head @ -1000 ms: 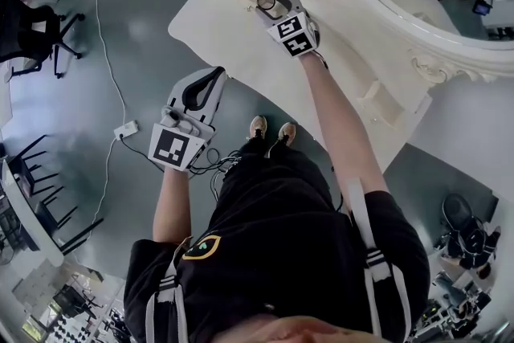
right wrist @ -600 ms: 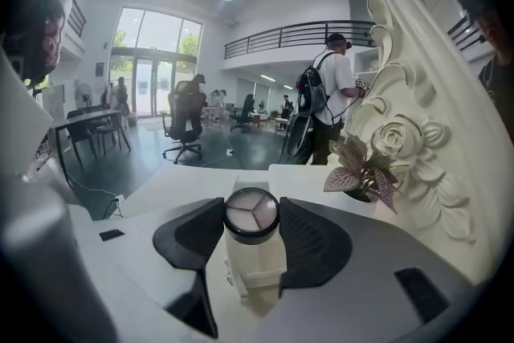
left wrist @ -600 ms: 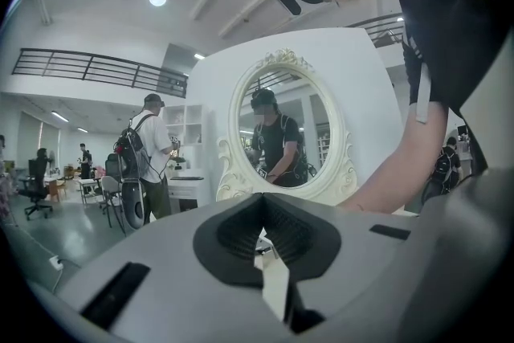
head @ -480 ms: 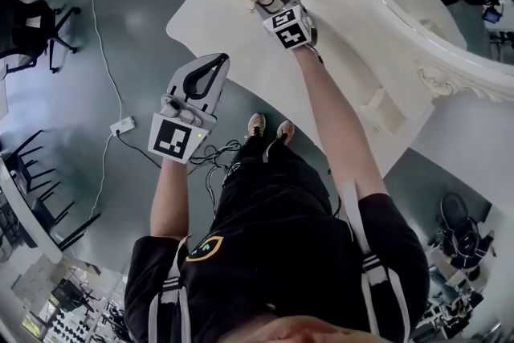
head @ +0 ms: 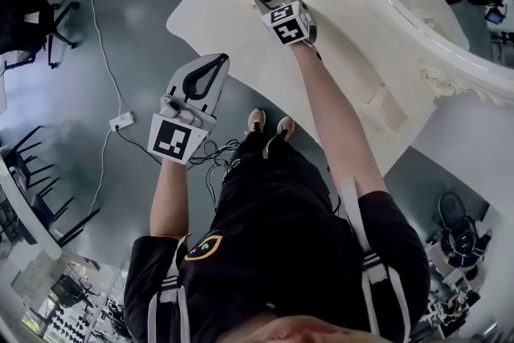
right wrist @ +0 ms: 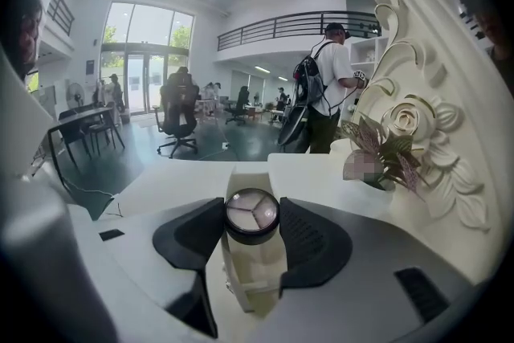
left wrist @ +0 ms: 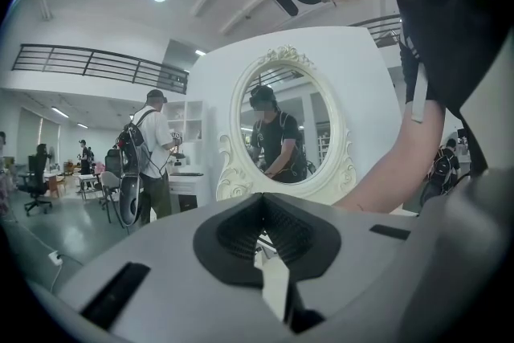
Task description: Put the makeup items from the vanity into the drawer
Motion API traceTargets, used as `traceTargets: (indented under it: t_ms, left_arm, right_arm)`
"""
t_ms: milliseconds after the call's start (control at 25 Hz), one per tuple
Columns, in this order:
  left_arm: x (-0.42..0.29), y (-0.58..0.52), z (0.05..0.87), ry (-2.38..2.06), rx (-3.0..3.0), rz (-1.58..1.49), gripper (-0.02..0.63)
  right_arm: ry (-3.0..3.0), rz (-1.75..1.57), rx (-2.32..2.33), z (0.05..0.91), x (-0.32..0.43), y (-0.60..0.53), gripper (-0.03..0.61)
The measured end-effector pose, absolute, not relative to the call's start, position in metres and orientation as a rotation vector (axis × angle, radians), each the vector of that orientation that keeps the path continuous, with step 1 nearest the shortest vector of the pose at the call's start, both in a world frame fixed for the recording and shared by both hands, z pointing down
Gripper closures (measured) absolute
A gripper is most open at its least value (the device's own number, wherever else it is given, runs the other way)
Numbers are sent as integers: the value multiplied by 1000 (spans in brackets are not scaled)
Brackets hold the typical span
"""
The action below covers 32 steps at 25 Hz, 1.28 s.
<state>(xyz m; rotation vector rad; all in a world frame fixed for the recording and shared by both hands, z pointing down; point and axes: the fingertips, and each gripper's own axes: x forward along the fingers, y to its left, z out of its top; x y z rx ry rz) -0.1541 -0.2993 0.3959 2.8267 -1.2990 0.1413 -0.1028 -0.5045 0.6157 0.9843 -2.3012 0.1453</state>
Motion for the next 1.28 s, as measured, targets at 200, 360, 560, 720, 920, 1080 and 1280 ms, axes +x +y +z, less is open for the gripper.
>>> traceTargets:
  t_ms: [200, 360, 560, 720, 920, 1080, 1280]
  left_arm:
    - [-154, -297, 397, -1295, 2825, 134, 595]
    - [-154, -296, 397, -1292, 2823, 133, 595]
    - [-154, -295, 398, -1291, 2819, 136, 595]
    - [-155, -293, 397, -1290, 2821, 139, 595]
    - [-154, -292, 396, -1283, 2827, 139, 595]
    - [-154, -291, 397, -1282, 2826, 134, 595]
    - [-150, -290, 394, -1273, 2834, 126, 595]
  right_arm:
    - [-2312, 138, 1005, 616, -102, -503, 339]
    - [-2307, 137, 1027, 616, -100, -504, 339]
    - [-2305, 129, 1034, 617, -99, -503, 337]
    - [-2306, 125, 1042, 616, -99, -501, 334]
    - [-2303, 121, 1053, 615, -97, -500, 331]
    - [-2302, 115, 1051, 614, -93, -496, 319]
    - [-2352, 81, 1066, 590, -87, -480, 310]
